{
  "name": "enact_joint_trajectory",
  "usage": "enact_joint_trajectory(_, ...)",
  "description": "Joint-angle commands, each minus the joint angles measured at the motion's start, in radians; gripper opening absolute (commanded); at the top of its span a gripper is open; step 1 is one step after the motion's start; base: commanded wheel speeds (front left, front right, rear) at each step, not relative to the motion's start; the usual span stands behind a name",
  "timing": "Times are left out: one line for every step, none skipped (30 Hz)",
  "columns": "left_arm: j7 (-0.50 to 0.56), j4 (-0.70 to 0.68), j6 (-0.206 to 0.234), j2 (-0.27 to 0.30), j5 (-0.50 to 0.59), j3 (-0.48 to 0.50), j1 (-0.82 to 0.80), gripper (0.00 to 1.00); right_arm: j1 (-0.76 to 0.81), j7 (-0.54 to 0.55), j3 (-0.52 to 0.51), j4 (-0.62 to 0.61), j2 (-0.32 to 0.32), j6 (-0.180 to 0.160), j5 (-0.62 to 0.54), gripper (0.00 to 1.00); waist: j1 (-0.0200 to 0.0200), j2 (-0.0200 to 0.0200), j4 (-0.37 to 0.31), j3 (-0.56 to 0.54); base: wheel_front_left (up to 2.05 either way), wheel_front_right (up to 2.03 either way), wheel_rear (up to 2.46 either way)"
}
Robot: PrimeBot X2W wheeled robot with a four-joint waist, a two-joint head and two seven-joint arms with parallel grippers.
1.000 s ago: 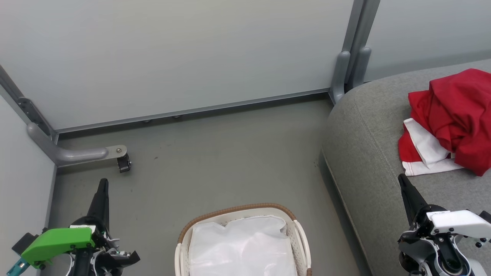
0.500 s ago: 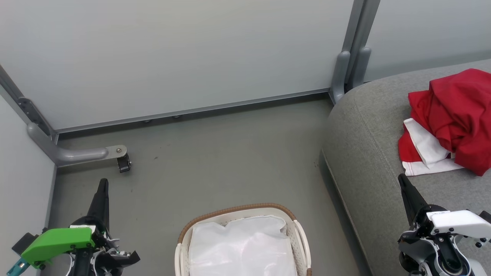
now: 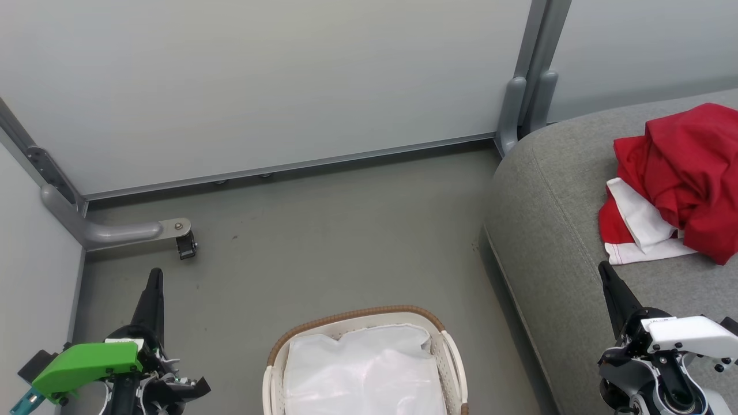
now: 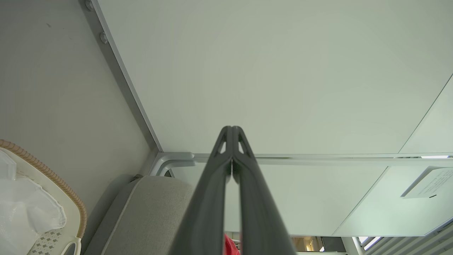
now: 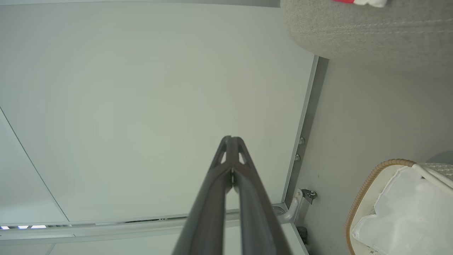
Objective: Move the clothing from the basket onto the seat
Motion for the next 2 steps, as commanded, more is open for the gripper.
enact_joint_trajectory(0.004, -0.002, -0.004, 0.007, -0.003, 0.002, -0.012, 0.00, -0.008, 0.001, -0.001, -0.003, -0.005, 0.000, 0.004, 0.00, 0.0000, -0.0001, 0.000, 0.000, 0.00, 0.00, 0.00)
enact_joint_trajectory(0.004, -0.002, -0.004, 0.007, -0.003, 0.002, -0.012, 0.00, -0.008, 0.001, -0.001, -0.003, -0.005, 0.000, 0.004, 0.00, 0.0000, -0.0001, 0.000, 0.000, 0.00, 0.00, 0.00)
